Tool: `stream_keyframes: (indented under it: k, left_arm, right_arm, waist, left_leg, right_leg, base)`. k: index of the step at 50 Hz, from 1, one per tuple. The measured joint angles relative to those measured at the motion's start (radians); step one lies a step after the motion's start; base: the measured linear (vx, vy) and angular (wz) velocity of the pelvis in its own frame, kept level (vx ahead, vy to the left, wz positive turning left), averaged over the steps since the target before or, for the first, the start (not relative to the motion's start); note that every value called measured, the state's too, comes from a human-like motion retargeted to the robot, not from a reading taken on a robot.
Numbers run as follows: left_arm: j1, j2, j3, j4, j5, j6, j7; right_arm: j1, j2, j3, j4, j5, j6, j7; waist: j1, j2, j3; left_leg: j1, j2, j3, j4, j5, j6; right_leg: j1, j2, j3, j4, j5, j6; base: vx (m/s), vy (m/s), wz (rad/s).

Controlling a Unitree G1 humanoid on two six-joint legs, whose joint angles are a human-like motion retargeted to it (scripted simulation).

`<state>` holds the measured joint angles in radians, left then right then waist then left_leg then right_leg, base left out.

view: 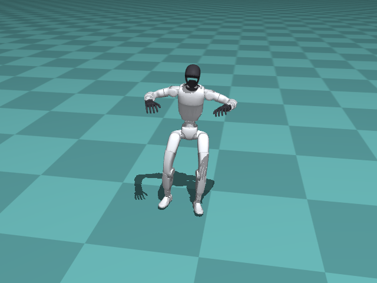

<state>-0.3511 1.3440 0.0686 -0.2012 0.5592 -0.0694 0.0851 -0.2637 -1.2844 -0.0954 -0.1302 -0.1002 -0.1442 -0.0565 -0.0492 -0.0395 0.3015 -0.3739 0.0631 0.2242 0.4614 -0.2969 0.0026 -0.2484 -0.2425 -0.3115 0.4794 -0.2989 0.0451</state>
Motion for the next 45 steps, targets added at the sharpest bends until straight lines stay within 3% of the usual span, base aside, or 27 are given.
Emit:
stream_keyframes:
  k: [3,5,8,12,24,33,45]
  left_arm:
    - [-0.094,0.073,-0.097,-0.03,-0.195,-0.001,-0.01]
    - [-0.146,0.136,-0.161,-0.041,-0.297,-0.015,-0.033]
    - [-0.228,0.237,-0.234,-0.043,-0.297,-0.011,-0.08]
    - [-0.278,0.292,-0.27,-0.027,-0.311,-0.003,-0.132]
    - [-0.185,0.347,-0.195,0.025,-0.384,-0.012,-0.205]
    - [-0.073,0.3,-0.053,0.035,-0.382,-0.005,-0.199]
    - [0.019,0.299,0.022,0.006,-0.396,-0.007,-0.215]
  right_arm:
    - [0.116,-0.042,-0.113,0.005,0.047,0.029,0.0]
    - [0.213,-0.074,-0.192,0.008,0.086,0.033,0.018]
    - [0.336,-0.11,-0.314,0.005,0.147,0.042,0.083]
    - [0.47,-0.1,-0.455,0.0,0.156,0.054,0.148]
    - [0.754,0.002,-0.714,-0.063,0.182,0.053,0.216]
    - [0.781,-0.018,-0.758,-0.068,0.197,0.051,0.22]
    - [0.725,-0.066,-0.736,-0.071,0.215,0.051,0.205]
  waist:
    - [-0.033,0.03,-0.057]
    - [-0.053,0.037,-0.113]
    - [-0.06,0.027,-0.196]
    - [-0.049,0.02,-0.247]
    - [0.091,-0.018,-0.309]
    - [0.063,-0.003,-0.322]
    - [0.061,0.006,-0.335]
  left_leg:
    - [0.168,-0.03,-0.033,-0.283,0.056,-0.016]
    - [0.241,-0.039,-0.036,-0.38,0.053,-0.051]
    - [0.304,-0.054,-0.012,-0.471,0.026,-0.083]
    - [0.312,-0.054,0.004,-0.464,0.032,-0.075]
    - [0.309,-0.018,0.106,-0.304,-0.091,-0.06]
    - [0.296,-0.009,0.084,-0.276,-0.118,-0.047]
    - [0.301,-0.003,0.078,-0.285,-0.117,-0.066]
  right_leg:
    - [0.06,0.016,-0.1,-0.183,0.148,0.032]
    - [0.113,0.036,-0.091,-0.268,0.157,0.076]
    - [0.161,0.043,-0.091,-0.345,0.121,0.103]
    - [0.186,0.051,-0.093,-0.379,0.107,0.11]
    - [0.196,0.065,0.017,-0.387,0.058,0.13]
    - [0.202,0.069,-0.003,-0.375,0.013,0.14]
    - [0.21,0.075,-0.012,-0.378,0.009,0.131]
  base:
    - [0.42,-0.07,0.28]
    - [0.46,-0.11,0.23]
    - [0.38,-0.13,0.0]
    - [0.23,-0.09,-0.14]
    - [0.15,-0.06,-0.52]
    - [0.06,-0.02,0.1]
    - [0.05,-0.02,0.04]
